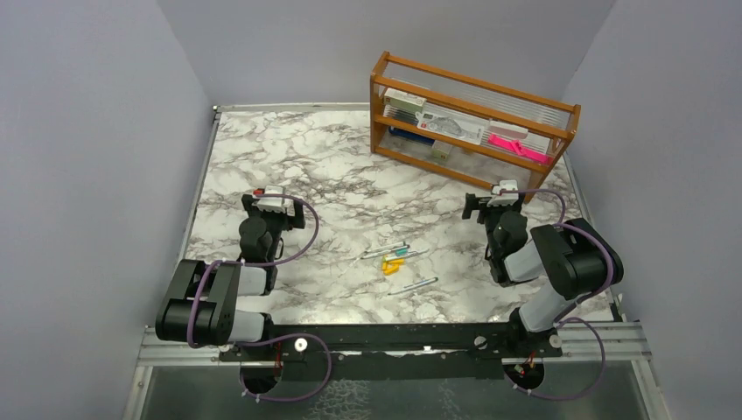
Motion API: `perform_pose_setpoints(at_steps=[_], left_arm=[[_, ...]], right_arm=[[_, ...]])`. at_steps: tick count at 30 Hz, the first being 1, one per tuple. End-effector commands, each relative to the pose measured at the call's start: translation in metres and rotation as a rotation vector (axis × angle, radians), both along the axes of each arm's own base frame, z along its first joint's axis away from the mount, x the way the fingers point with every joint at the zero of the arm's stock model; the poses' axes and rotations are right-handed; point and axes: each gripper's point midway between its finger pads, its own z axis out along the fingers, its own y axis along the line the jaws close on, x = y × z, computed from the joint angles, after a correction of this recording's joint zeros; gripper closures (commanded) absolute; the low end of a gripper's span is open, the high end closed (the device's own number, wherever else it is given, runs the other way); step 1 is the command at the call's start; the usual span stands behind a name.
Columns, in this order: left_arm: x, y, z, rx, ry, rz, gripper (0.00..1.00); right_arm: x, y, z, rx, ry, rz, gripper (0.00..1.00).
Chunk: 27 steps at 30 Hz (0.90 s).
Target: Insert the pens into the pen caps
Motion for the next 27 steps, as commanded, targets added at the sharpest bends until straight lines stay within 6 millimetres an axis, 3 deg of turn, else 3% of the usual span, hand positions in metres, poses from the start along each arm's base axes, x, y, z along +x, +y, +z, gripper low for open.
perform_pose_setpoints(at_steps=[1, 7, 15, 19, 22, 24, 27], left_arm=[[-0.003, 0.000, 0.001, -0.016, -0.008, 0.000, 0.01], [-0.005, 0.007, 0.001, -0.027, -0.014, 0.044, 0.01], [0.001, -0.014, 0.002, -0.094, 0.016, -0.054, 0.01], [0.013, -0.036, 0.013, -0.079, 0.093, -0.176, 0.01], [0.027, -0.005, 0.000, -0.146, 0.364, 0.072, 0.01], [0.032, 0.009, 0.009, -0.104, 0.493, 0.165, 0.01], [0.024, 0.010, 0.034, -0.105, 0.481, 0.166, 0.01]], right_arm=[[0.005, 0.002, 0.013, 0.015, -0.039, 0.014, 0.00], [0.005, 0.003, 0.014, 0.015, -0.043, 0.014, 0.00], [0.004, 0.002, 0.016, 0.022, -0.050, 0.021, 0.00], [0.003, 0.001, 0.056, 0.016, -0.088, 0.022, 0.00], [0.001, 0.002, 0.100, 0.225, -0.073, -0.019, 0.00], [-0.008, 0.020, 0.130, 0.365, -0.011, 0.047, 0.00], [-0.040, 0.058, 0.146, 0.405, 0.168, 0.249, 0.00]])
